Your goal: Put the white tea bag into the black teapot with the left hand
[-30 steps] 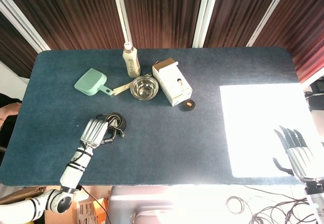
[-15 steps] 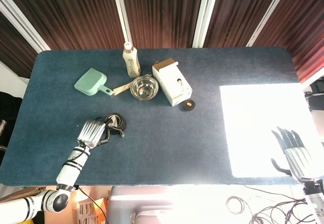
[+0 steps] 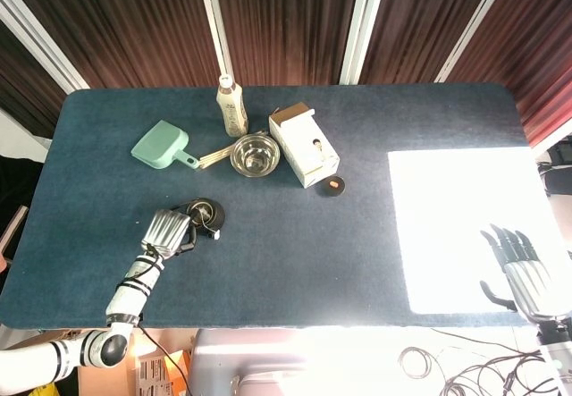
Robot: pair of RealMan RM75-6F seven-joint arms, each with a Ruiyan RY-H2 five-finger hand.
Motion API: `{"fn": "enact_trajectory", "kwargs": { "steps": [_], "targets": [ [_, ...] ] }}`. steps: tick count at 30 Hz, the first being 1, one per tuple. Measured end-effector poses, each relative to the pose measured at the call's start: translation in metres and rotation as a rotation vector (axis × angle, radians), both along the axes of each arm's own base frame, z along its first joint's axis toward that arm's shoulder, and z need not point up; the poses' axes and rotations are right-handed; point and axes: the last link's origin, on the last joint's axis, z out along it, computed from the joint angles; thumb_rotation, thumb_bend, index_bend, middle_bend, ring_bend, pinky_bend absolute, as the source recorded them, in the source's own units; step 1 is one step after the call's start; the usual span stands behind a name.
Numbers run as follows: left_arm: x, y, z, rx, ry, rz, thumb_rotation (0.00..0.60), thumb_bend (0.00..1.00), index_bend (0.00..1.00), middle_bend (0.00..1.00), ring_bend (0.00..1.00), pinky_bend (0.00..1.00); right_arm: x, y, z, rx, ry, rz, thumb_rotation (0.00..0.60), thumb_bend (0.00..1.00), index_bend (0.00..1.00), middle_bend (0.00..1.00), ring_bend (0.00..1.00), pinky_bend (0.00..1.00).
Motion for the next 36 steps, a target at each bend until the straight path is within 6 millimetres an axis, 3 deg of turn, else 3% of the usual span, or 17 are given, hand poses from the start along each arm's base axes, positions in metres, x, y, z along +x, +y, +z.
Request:
{"fn": "enact_trajectory", "kwargs": {
  "steps": [10,16,19,23,25,26,27,28,29,33,36],
  "targets": [
    [0.008,-0.001,0.004,0.023,0.003,-0.041,0.315,0.69,0.37,1.00,1.00,1.00,0.000,0.000,0.000,0.003,0.001,-0.001,0.600,0.30,0.00,0.00,0.00,0.00],
    [0.017,-0.005,0.011,0.061,-0.042,-0.104,0.374,0.53,0.32,1.00,1.00,1.00,0.000,0.001,0.000,0.002,0.001,-0.001,0.600,0.30,0.00,0.00,0.00,0.00],
    [0.022,-0.009,0.018,0.088,-0.075,-0.150,0.381,0.52,0.30,1.00,1.00,1.00,0.000,0.001,-0.001,0.001,0.002,-0.001,0.600,0.30,0.00,0.00,0.00,0.00],
    [0.027,-0.028,0.043,0.158,-0.126,-0.248,0.469,0.51,0.27,0.92,0.98,1.00,0.001,0.004,-0.001,-0.004,0.004,0.003,0.600,0.30,0.00,0.00,0.00,0.00],
    [0.024,-0.041,0.060,0.201,-0.151,-0.287,0.502,0.51,0.26,0.76,0.87,1.00,0.002,0.005,0.000,-0.010,0.005,0.006,0.600,0.30,0.00,0.00,0.00,0.00],
    [0.020,-0.050,0.071,0.232,-0.170,-0.308,0.521,0.51,0.25,0.65,0.77,0.96,0.002,0.006,0.000,-0.015,0.006,0.007,0.600,0.30,0.00,0.00,0.00,0.00],
    [0.016,-0.058,0.080,0.255,-0.186,-0.320,0.551,0.50,0.24,0.52,0.61,0.87,0.003,0.007,0.000,-0.018,0.006,0.008,0.600,0.30,0.00,0.00,0.00,0.00],
    [0.010,-0.067,0.088,0.276,-0.205,-0.329,0.570,0.50,0.23,0.45,0.51,0.79,0.004,0.007,0.000,-0.020,0.007,0.010,0.600,0.30,0.00,0.00,0.00,0.00],
    [0.002,-0.078,0.099,0.303,-0.236,-0.337,0.593,0.49,0.21,0.35,0.36,0.62,0.004,0.008,-0.001,-0.022,0.009,0.011,0.600,0.30,0.00,0.00,0.00,0.00],
    [-0.030,-0.112,0.127,0.366,-0.355,-0.313,0.600,0.39,0.20,0.13,0.07,0.23,0.009,0.011,-0.003,-0.026,0.015,0.013,0.600,0.30,0.00,0.00,0.00,0.00],
    [-0.061,-0.136,0.138,0.379,-0.424,-0.256,0.600,0.32,0.20,0.09,0.02,0.18,0.014,0.014,-0.006,-0.035,0.017,0.013,0.600,0.30,0.00,0.00,0.00,0.00]
  ]
}}
